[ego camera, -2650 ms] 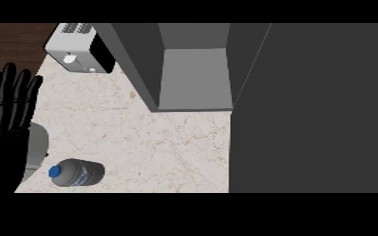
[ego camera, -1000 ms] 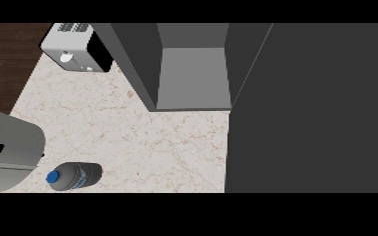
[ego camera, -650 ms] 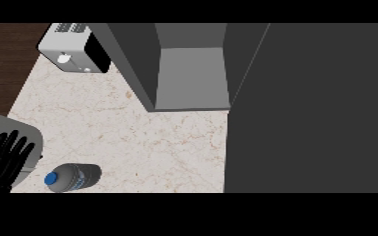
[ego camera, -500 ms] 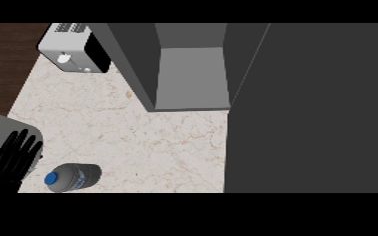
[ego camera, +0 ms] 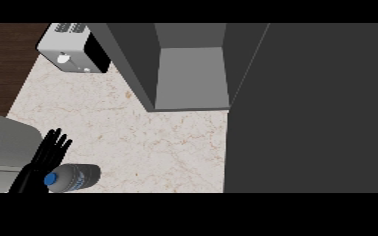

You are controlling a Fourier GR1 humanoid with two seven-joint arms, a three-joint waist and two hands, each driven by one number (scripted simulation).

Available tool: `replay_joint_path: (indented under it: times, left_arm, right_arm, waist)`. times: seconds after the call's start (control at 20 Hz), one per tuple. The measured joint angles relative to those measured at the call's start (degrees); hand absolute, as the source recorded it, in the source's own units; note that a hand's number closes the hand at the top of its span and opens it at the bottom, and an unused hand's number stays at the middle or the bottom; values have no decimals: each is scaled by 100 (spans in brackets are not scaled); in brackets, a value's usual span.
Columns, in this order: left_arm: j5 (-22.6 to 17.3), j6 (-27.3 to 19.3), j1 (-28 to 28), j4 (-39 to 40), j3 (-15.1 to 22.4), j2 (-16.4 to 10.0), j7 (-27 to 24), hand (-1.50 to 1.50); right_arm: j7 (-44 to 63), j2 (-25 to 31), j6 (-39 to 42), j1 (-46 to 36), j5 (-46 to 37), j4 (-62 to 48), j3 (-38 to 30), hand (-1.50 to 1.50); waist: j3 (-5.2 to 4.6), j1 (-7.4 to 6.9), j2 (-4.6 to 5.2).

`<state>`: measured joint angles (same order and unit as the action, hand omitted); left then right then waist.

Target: Pick up the bottled water, place it into the cabinet and close the cabinet

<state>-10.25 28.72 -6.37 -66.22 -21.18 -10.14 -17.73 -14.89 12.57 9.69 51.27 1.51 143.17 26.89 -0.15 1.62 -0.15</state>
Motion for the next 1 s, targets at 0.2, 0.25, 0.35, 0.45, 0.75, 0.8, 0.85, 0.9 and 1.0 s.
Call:
replay_joint_path:
  times: [0.2,0.25,0.35,0.45,0.75,0.8,0.85,0.9,1.0]
  left_arm:
    - [308,158,216,841,67,-61,-744,-150]
    - [378,158,353,1077,86,-71,-866,-150]
    - [543,169,457,1466,133,-73,-1236,-150]
    - [590,216,670,1917,112,-145,-1464,150]
    - [937,-134,1051,2731,241,-159,-2256,150]
    - [1039,-253,1110,2797,286,-194,-2373,150]
    - [1117,-371,1147,2876,312,-209,-2542,150]
    - [1204,-504,1218,2985,338,-223,-2707,150]
    - [1370,-801,1337,3118,394,-238,-2994,150]
  right_arm:
    - [-213,152,-22,184,-31,-2,45,-150]
    - [-277,196,-12,186,-32,-3,-14,-150]
    - [-408,256,-34,344,-58,-6,136,-150]
    - [-449,318,-62,343,-73,-7,138,-150]
    - [-623,467,-190,471,-115,-4,222,-150]
    - [-646,491,-209,473,-124,-4,246,-150]
    - [-699,529,-218,515,-129,-6,244,-150]
    - [-701,538,-247,510,-132,-5,253,-150]
    - [-766,600,-260,539,-138,-12,242,-150]
  waist:
    - [-2,-3,2]
    - [-2,2,5]
    - [-4,18,1]
    - [-7,15,9]
    - [2,8,7]
    - [4,10,6]
    - [8,14,2]
    - [11,18,5]
    - [17,21,4]
